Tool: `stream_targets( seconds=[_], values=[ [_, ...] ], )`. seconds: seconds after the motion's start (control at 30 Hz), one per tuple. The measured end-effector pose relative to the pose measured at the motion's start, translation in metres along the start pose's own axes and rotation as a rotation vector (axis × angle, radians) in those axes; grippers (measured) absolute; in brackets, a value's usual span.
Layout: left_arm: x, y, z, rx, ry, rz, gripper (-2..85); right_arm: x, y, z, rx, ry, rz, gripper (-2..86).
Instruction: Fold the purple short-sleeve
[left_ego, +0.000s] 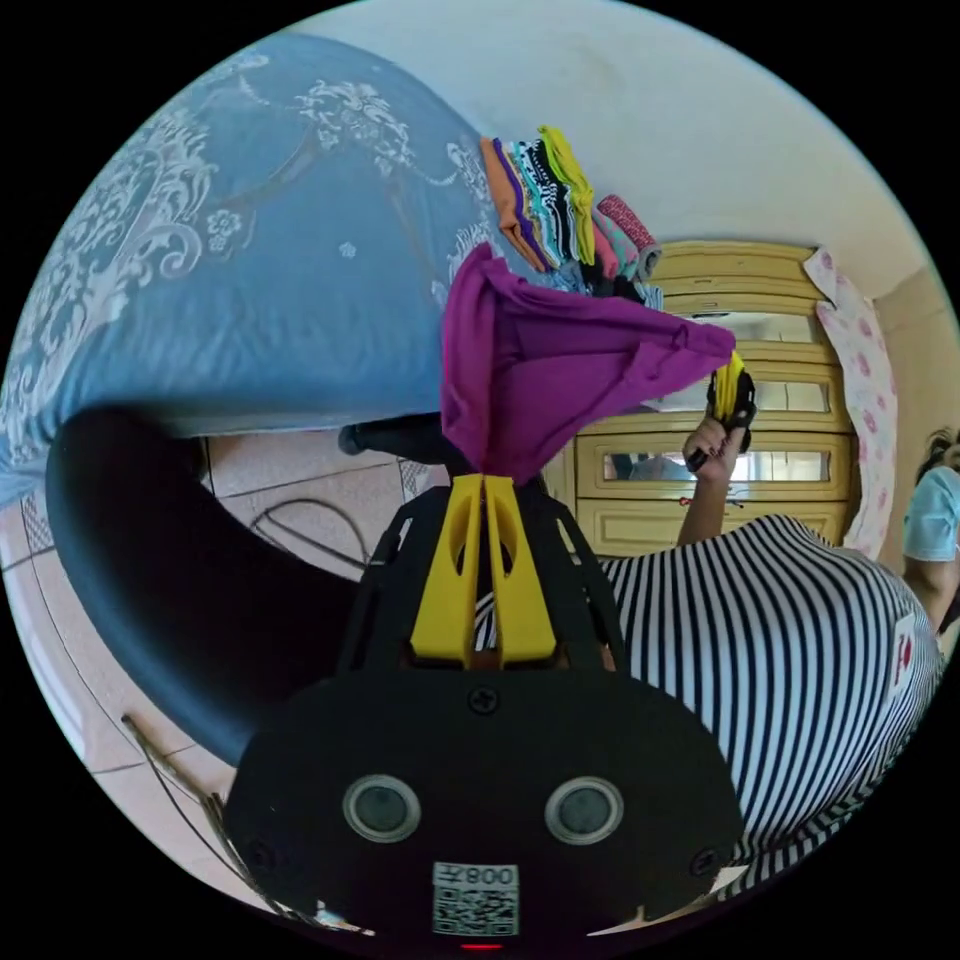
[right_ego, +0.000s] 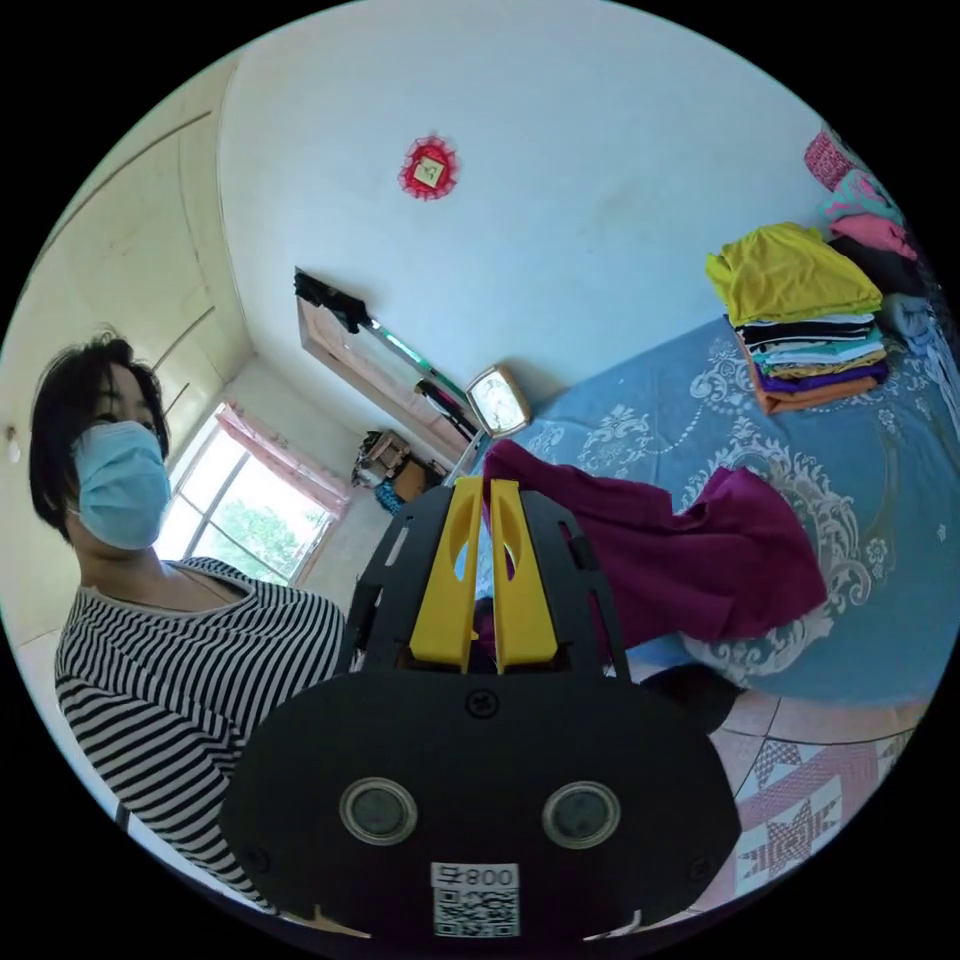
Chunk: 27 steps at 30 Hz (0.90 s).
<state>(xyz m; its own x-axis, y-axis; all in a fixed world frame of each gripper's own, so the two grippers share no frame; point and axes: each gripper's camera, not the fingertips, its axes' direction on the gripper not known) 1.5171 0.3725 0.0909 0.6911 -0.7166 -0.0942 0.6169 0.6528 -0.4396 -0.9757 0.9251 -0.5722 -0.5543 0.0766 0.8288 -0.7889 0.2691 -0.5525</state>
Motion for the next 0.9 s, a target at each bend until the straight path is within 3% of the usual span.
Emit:
stream_targets(
  seconds=[0.2,0.4,0.53,0.77,0.9],
  values=[
    [-0.045,0.013,0.001,0.04,-0.016,0.119,4.9,-0.031,0.002,-0.102,0.03,0.098,0.013,1.0],
    [-0.084,-0.05,0.056,-0.012,0.115,0.221,7.5,-0.019,-0.011,-0.179,0.1,0.101,0.071,1.0],
    [-0.118,-0.096,0.123,-0.103,0.235,0.149,8.0,-0.008,-0.035,-0.219,0.114,0.087,0.085,1.0],
    [-0.209,-0.121,0.19,-0.152,0.259,-0.156,8.8,0.013,-0.076,-0.273,0.125,0.069,0.106,1.0],
    [-0.242,-0.123,0.202,-0.166,0.199,-0.197,8.7,0.026,-0.105,-0.305,0.127,0.056,0.113,1.0]
  ],
)
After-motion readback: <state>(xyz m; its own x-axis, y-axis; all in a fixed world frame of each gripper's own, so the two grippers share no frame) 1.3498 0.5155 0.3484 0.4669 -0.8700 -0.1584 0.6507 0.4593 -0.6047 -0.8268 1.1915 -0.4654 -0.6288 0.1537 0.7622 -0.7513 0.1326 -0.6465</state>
